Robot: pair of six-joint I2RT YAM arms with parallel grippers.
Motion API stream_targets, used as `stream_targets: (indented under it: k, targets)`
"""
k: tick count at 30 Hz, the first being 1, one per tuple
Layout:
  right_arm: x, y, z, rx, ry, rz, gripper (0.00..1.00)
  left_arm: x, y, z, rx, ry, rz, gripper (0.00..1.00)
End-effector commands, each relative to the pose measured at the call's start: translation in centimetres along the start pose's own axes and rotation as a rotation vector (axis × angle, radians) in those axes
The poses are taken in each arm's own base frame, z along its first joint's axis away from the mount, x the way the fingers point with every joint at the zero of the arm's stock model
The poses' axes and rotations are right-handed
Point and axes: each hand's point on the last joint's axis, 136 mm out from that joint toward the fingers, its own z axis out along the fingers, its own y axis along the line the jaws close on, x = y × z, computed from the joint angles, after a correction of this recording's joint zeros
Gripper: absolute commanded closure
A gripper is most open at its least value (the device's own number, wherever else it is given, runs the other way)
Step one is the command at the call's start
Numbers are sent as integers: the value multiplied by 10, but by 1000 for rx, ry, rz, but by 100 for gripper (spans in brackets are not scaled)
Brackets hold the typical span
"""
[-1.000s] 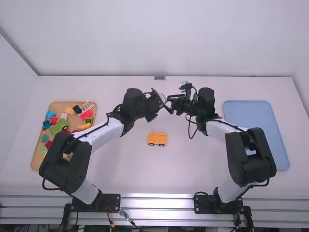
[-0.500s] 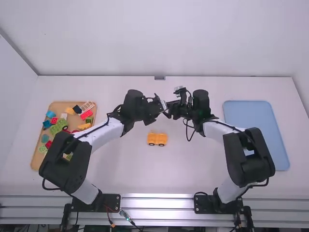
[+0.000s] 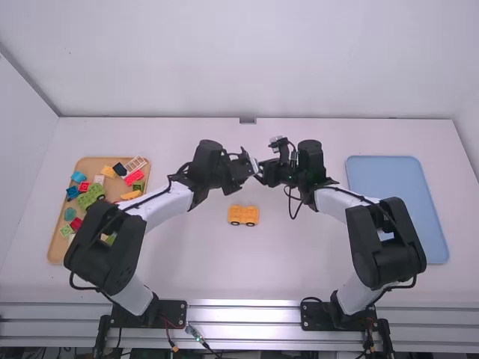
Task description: Assemble lego blocks to make yellow taxi
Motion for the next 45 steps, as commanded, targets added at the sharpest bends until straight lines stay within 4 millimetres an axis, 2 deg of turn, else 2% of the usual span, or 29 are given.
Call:
stream_targets:
  k: [1,9,14,17,18,19,20,22,23,25,26,32,35,40,45]
  targets:
    - [-9,7,2,-27,-8,-29,63,5,-4,4,8,14,8,98]
    - [-7,12,6,-35,-4,-38,63,-5,-10,4,47,-40,14,98]
    - [-8,11,5,-33,-5,-36,71,-5,-9,4,41,-39,15,97]
    - [-7,11,6,-35,-4,-37,73,-5,-9,4,42,-40,16,90]
    - [-7,11,6,-34,-4,-37,75,-5,-9,4,42,-40,16,86]
    - [-8,11,5,-33,-5,-36,75,-5,-10,4,42,-39,15,76]
    - [-7,11,6,-33,-5,-37,75,-5,-10,4,43,-38,15,72]
    - [-9,8,5,-15,-11,-36,76,-4,-10,4,46,-34,12,55]
    - [-9,4,5,3,-15,-33,75,-4,-10,4,46,-34,12,39]
    - [-8,2,6,18,-15,-44,76,-3,-11,4,47,-31,3,19]
    - [-8,2,5,18,-15,-49,76,-3,-10,4,43,-28,-4,1]
    - [-8,-1,3,22,-10,-123,75,5,-9,-3,76,10,-104,1]
    - [-10,-5,0,30,-15,-163,75,-1,-16,-13,167,-17,-133,1]
    - [-15,2,-8,-43,-1,-261,75,-17,-12,-42,326,-129,-172,1]
    - [-17,10,-15,-89,109,-361,78,-31,1,-70,405,-266,-195,1]
